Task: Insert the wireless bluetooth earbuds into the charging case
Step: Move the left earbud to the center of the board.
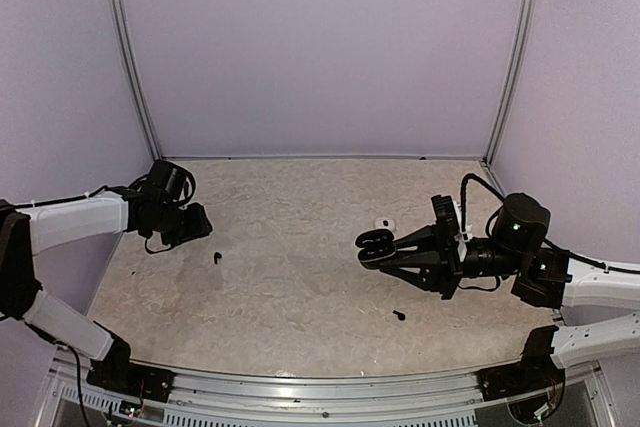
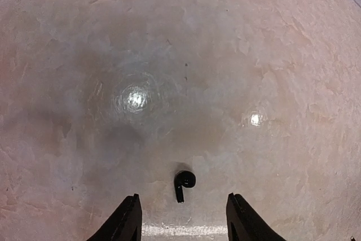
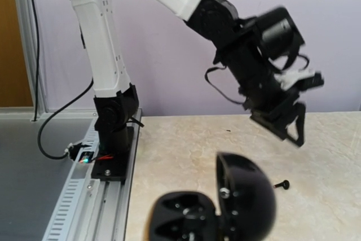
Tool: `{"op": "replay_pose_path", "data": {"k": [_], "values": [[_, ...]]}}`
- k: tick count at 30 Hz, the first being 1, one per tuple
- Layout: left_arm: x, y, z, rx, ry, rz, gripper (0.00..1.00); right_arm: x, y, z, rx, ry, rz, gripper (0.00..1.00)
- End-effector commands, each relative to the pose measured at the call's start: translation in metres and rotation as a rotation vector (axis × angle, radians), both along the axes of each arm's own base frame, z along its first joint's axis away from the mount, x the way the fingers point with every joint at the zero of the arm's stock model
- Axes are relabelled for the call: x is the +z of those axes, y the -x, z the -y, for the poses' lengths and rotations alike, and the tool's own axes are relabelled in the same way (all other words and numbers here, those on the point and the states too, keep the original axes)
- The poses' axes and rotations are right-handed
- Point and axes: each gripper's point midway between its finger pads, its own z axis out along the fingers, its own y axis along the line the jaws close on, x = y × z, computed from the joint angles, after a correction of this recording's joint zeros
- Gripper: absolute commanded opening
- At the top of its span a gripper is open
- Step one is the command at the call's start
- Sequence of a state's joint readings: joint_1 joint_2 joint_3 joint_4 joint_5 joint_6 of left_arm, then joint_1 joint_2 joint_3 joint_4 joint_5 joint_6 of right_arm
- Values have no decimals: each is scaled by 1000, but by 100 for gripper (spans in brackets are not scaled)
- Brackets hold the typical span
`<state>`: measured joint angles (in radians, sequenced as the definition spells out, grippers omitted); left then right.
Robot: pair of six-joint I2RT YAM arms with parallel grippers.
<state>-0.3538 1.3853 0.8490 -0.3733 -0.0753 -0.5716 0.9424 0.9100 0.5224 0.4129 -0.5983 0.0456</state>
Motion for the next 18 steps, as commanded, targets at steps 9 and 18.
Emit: {"op": "replay_pose_path", "data": {"k": [9,18], "values": [[-63,-6,24,-105,-131,-201,43,-3,-2,3,-32,10,-6,0],[-81,-10,34,-132,-240,-238,42,-2,-1,5,-38,6,-9,0]]}}
